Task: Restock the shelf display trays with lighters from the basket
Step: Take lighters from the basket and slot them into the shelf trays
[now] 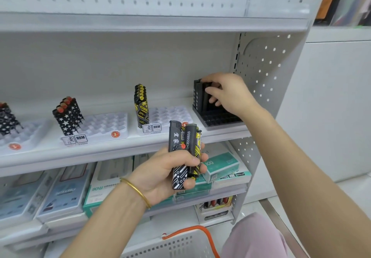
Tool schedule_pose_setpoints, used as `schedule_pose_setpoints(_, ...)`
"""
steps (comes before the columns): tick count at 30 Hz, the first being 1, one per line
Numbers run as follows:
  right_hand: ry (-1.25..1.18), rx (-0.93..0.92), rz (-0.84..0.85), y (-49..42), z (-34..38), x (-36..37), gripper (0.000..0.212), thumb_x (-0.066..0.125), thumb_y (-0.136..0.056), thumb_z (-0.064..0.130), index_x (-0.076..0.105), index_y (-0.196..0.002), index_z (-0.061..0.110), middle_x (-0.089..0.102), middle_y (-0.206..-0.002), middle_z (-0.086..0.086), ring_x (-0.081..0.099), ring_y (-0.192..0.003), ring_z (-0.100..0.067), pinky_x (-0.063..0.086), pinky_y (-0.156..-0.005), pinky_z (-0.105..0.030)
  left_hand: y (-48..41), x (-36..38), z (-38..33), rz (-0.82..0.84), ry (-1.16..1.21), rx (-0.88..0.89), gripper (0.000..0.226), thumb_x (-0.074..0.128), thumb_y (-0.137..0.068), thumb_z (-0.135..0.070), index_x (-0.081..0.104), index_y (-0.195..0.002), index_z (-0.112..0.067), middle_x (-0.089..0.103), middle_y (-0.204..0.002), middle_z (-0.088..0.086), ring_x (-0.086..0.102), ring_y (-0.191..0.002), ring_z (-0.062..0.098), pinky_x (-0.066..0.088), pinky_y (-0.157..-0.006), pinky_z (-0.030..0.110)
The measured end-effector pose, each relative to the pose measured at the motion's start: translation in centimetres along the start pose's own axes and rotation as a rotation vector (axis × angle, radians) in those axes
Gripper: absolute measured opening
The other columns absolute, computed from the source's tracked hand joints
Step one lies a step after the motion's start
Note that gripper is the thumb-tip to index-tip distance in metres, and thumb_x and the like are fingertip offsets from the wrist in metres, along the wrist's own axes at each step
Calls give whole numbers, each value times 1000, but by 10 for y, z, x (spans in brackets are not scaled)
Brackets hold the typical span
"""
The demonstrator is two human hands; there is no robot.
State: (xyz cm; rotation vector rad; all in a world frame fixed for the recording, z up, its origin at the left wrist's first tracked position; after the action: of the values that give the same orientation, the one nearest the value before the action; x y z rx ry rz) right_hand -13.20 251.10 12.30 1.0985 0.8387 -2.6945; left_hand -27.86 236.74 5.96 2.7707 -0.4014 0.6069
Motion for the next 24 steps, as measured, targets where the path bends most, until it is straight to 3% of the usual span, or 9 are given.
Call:
schedule_pose_setpoints(3,154,-69,-106,11,4,8,44,47,-91,5,50,-133,16,58,-86,-8,62,-80,-28,52,-79,-43,1,3,0,-44,-44,49,39,60,-60,1,59,-99,2,64,-75,10,60,-64,18,35,-35,19)
schedule_pose_setpoints(6,136,-124,-301,36,20,0,39,51,-90,11,53,-128,21,58,-87,-3,56,-80,-22,49,-77,-37,3,6,0,-92,-68,91,32,60,-59,0,59,-91,2,61,-73,10,57,-64,18,35,-35,19)
schedule_pose_setpoints(7,-4,-132,-262,46,28,-3,30,55,-89,14,60,-118,20,58,-81,0,57,-73,-20,50,-72,-37,3,6,-1,-106,-68,99,32,59,-58,1,59,-90,2,60,-73,11,56,-64,18,35,-35,18)
schedule_pose_setpoints(9,-267,-67,10,66,48,-5,15,62,-87,21,67,-101,20,60,-73,1,60,-61,-16,52,-55,-35,3,8,-1,-132,-69,109,29,60,-58,1,58,-87,1,56,-73,12,54,-63,18,34,-35,18)
schedule_pose_setpoints(11,-256,-40,238,78,56,-1,16,68,-83,22,68,-98,18,61,-73,-4,61,-57,-14,53,-51,-36,3,10,-2,-145,-69,110,24,62,-60,5,59,-84,0,53,-73,13,52,-64,19,33,-35,18)
schedule_pose_setpoints(12,-239,-34,271,80,55,0,17,71,-81,18,68,-98,15,60,-74,-5,61,-56,-12,54,-51,-35,3,11,-1,-147,-65,110,22,64,-64,9,61,-83,-2,52,-72,12,51,-64,18,32,-35,18)
schedule_pose_setpoints(16,-474,88,284,82,45,0,12,67,-81,0,62,-91,6,59,-78,-7,60,-55,-13,54,-53,-26,4,13,-1,-147,-3,105,18,67,-70,6,63,-85,-3,54,-71,11,53,-59,15,33,-35,17)
schedule_pose_setpoints(19,-676,165,257,84,34,-1,13,61,-84,-3,60,-90,8,59,-81,-11,60,-59,-15,53,-54,-26,7,11,-5,-164,84,90,30,64,-62,-6,61,-91,1,55,-68,14,56,-57,16,33,-36,16)
schedule_pose_setpoints(24,-771,196,125,92,21,-2,11,59,-85,-3,63,-84,7,59,-76,-6,60,-63,-18,53,-59,-24,10,12,-9,-238,158,98,25,62,-64,-2,61,-90,-2,59,-69,15,55,-61,20,32,-34,14)
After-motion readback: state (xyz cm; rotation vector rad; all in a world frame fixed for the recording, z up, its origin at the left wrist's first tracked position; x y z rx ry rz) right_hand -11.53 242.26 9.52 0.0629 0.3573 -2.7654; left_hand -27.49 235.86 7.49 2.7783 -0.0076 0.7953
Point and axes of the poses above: each hand's wrist, its own y-axis away from the middle knuckle, its own x-axis out of the palm, z = x × y, the point moved 1 cm from there along -y, towards the middle knuckle
